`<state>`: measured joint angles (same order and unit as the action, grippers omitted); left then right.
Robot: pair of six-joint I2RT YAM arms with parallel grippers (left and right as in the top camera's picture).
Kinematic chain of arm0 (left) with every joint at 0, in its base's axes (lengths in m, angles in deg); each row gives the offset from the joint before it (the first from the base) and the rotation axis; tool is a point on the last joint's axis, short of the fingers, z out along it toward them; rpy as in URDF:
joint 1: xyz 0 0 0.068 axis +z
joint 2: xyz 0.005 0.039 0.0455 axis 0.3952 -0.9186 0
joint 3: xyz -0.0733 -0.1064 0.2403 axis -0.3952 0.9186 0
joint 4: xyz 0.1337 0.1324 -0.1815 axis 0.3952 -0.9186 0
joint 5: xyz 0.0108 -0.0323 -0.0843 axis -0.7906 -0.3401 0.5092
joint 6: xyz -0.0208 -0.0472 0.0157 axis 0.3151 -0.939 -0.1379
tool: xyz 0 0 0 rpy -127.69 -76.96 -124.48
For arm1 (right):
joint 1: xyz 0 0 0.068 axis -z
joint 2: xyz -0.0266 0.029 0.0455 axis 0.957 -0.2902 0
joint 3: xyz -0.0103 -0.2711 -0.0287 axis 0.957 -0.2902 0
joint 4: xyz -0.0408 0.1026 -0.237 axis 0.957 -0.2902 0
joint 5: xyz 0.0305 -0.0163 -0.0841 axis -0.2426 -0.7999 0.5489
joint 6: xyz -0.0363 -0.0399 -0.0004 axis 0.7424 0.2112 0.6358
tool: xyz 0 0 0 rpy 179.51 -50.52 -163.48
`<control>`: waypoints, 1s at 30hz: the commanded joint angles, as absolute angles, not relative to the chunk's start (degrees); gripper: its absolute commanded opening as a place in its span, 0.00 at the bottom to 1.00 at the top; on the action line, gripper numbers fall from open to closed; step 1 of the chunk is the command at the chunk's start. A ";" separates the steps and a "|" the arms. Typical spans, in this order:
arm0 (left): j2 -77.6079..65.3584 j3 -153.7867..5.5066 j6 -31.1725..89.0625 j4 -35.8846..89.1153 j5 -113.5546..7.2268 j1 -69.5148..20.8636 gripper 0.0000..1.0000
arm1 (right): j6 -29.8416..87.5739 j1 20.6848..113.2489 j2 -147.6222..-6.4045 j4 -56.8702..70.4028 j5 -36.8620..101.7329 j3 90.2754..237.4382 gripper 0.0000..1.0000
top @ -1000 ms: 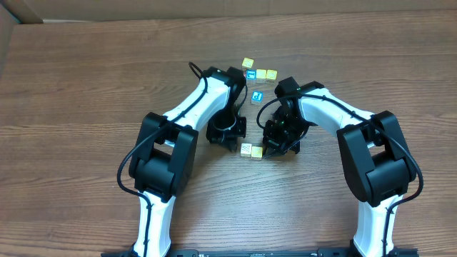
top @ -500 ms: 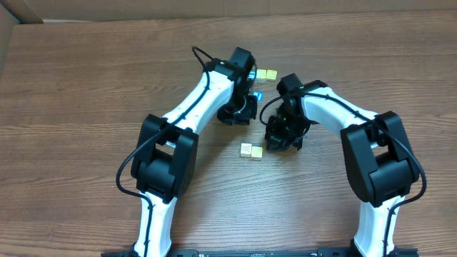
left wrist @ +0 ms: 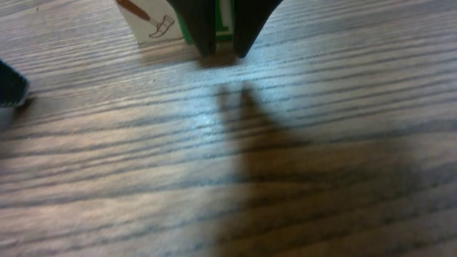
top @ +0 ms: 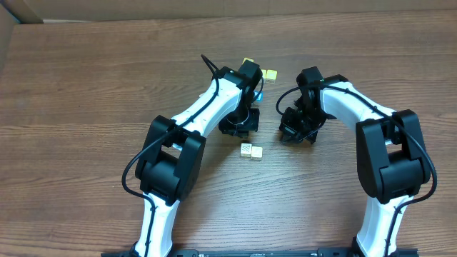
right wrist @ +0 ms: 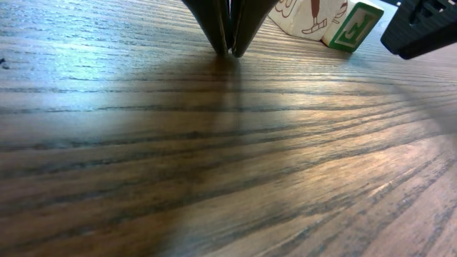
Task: Flip 5 blocks
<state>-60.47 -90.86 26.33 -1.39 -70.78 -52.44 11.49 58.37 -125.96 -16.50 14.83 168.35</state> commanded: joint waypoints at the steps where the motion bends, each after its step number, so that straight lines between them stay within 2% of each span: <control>1: -60.10 -89.88 25.52 -2.29 -71.00 -52.79 0.04 | 11.45 58.63 -126.38 -16.28 21.58 167.93 0.05; 30: -60.10 -89.88 25.55 -6.77 -70.19 -52.93 0.04 | 11.45 58.63 -126.38 -16.72 21.58 167.93 0.06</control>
<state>-60.47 -90.49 26.33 -6.79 -70.74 -52.55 11.49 58.37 -125.74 -16.83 15.68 168.37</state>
